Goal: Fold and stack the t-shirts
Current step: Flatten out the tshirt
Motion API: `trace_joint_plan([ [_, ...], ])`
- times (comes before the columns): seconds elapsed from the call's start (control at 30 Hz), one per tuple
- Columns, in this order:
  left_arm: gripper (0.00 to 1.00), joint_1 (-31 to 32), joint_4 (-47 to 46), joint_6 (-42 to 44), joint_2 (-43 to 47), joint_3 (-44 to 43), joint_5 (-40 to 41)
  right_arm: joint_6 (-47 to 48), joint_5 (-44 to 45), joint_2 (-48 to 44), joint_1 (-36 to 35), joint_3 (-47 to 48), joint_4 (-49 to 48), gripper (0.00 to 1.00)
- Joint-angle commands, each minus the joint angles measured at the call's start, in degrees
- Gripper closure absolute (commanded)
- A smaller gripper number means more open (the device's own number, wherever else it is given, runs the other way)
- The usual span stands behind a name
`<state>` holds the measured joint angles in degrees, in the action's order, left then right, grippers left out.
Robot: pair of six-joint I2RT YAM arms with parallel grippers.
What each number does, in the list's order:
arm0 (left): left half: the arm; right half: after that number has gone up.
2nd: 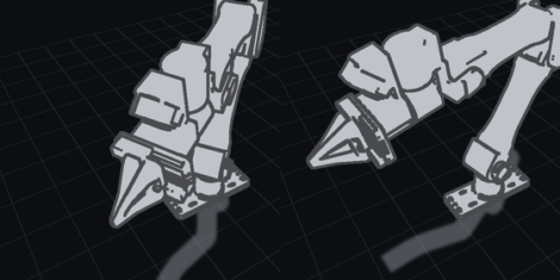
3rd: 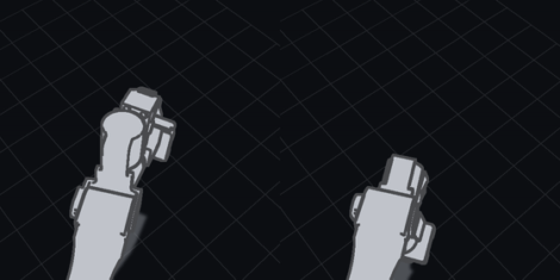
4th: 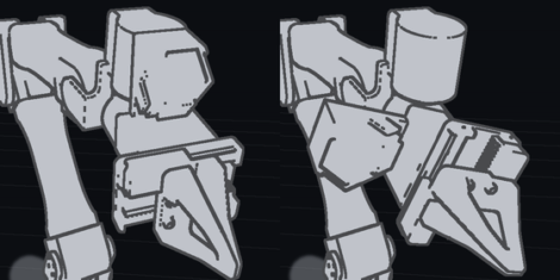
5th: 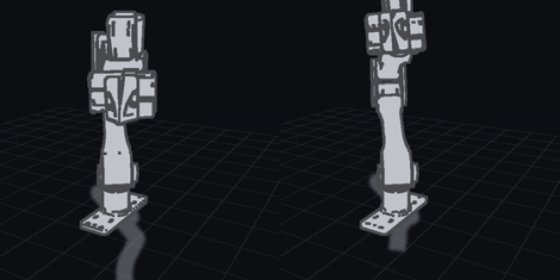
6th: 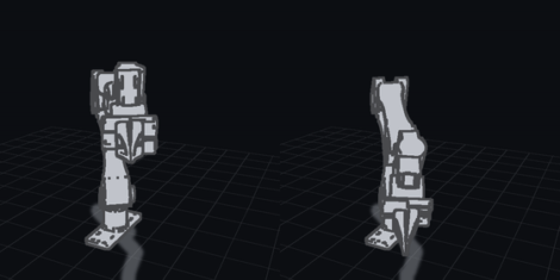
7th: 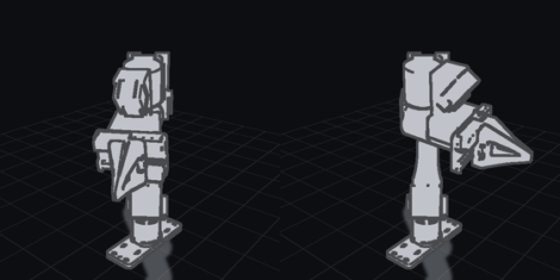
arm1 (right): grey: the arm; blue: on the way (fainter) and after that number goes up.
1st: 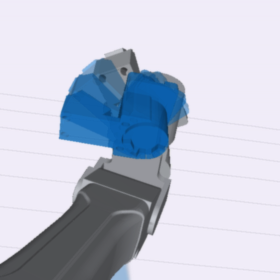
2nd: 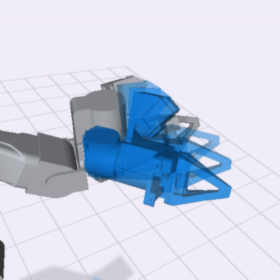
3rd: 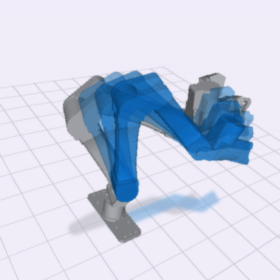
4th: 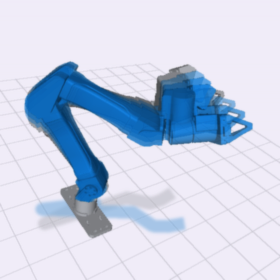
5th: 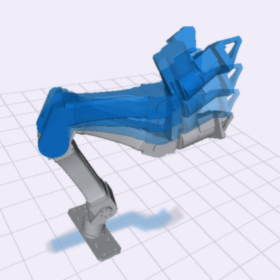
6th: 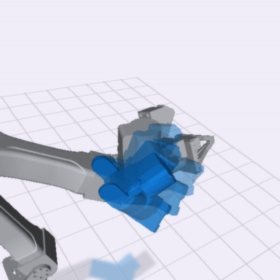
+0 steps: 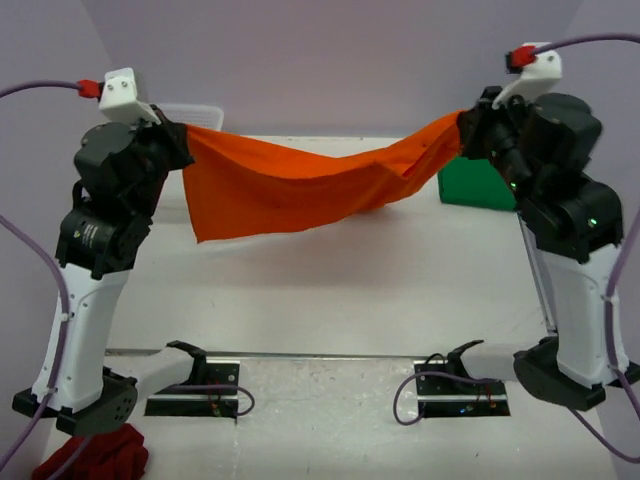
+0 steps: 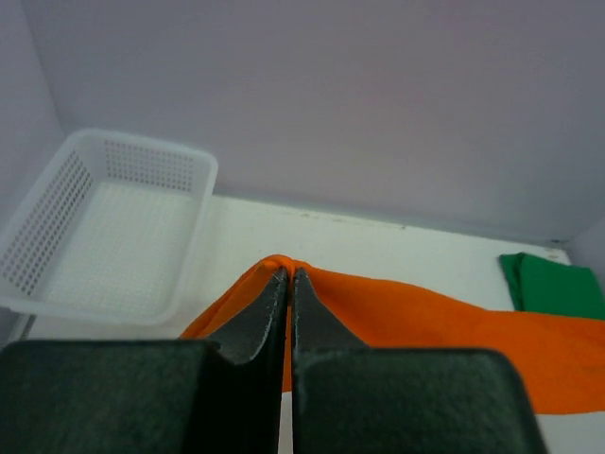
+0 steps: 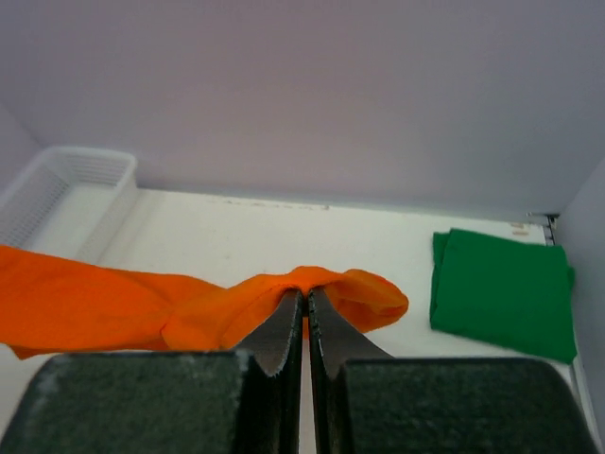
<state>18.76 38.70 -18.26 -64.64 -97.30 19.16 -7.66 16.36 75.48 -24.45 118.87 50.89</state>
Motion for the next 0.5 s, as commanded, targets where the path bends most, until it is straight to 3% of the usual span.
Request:
trace_joint_plan([
  [0.0,1.00,-0.40,-3.63,3.50,4.96,-8.15,-6.48,3.09,-6.59,-7.89,-0.78,9.42,0.87,1.00],
  [0.2,1.00,-0.40,-4.50,3.05,6.19,-14.59,-14.75,3.88,-16.69,-13.07,-1.04,14.73,1.06,1.00],
  [0.3,1.00,-0.40,-6.53,3.75,4.54,-13.54,-18.70,3.88,-20.14,-15.71,-1.04,11.05,-2.45,1.00],
  [0.47,1.00,-0.40,-12.59,4.37,-3.18,-5.91,-19.43,4.32,-18.04,-8.97,-1.04,7.70,-6.15,1.00],
])
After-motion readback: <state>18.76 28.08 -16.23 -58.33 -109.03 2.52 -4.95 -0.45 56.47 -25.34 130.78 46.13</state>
